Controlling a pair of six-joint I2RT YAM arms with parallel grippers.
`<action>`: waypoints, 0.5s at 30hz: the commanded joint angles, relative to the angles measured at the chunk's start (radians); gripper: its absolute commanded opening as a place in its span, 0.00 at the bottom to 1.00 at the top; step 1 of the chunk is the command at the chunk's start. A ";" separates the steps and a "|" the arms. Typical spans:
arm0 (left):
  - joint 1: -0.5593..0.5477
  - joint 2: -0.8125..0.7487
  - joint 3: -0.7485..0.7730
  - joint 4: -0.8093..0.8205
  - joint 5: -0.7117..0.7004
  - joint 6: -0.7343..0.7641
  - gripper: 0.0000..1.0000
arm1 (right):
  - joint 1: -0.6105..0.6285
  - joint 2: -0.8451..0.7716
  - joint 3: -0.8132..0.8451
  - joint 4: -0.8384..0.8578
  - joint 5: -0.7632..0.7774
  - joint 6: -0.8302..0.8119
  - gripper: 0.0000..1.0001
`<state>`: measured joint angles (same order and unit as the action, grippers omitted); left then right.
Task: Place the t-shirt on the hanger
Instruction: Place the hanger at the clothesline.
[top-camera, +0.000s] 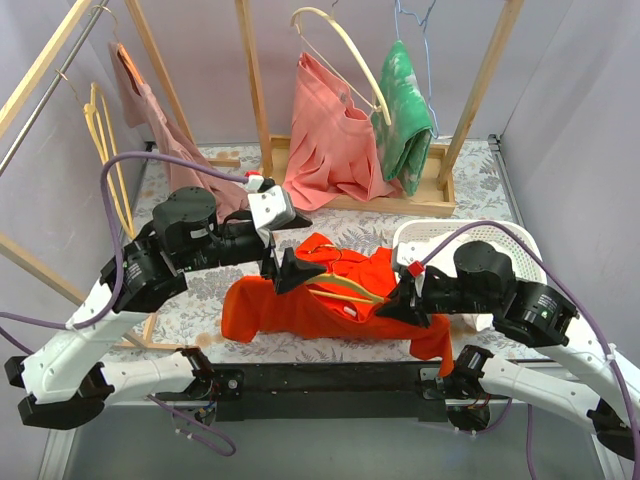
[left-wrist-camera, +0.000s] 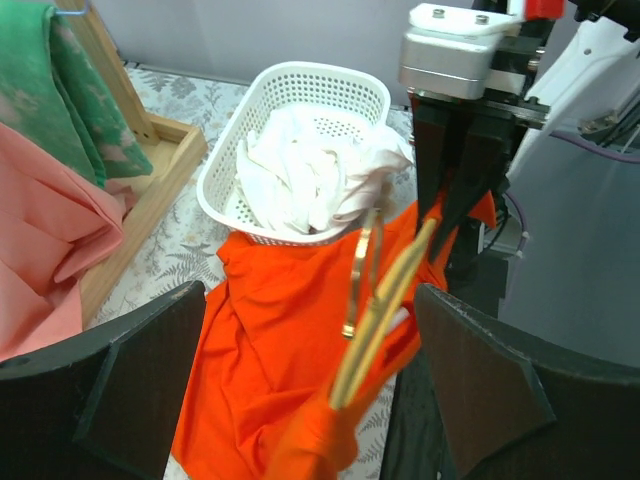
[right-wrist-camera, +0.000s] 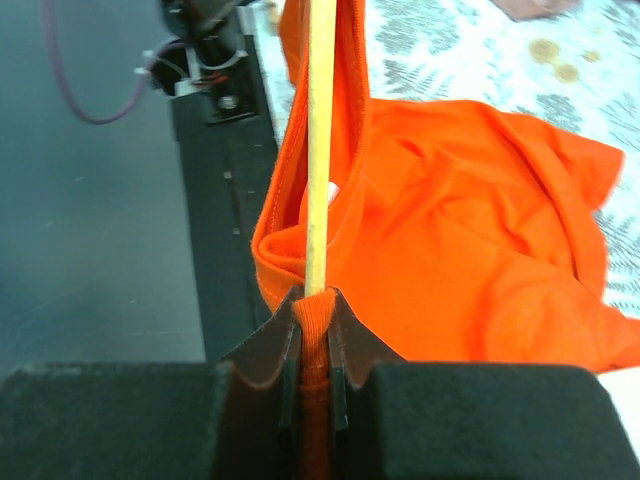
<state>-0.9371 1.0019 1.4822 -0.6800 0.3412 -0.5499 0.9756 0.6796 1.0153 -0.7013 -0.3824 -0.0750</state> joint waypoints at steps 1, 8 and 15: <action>0.006 -0.012 0.136 -0.165 0.051 0.045 0.86 | -0.002 -0.009 0.022 0.089 0.131 0.047 0.01; 0.008 -0.065 0.147 -0.190 -0.019 0.044 0.89 | -0.002 0.009 0.040 0.161 0.246 0.098 0.01; 0.007 -0.088 -0.008 -0.156 -0.062 -0.007 0.88 | 0.000 0.093 0.210 0.166 0.528 0.107 0.01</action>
<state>-0.9371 0.9031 1.5799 -0.8257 0.3283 -0.5270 0.9756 0.7471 1.0878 -0.6640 -0.0402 0.0204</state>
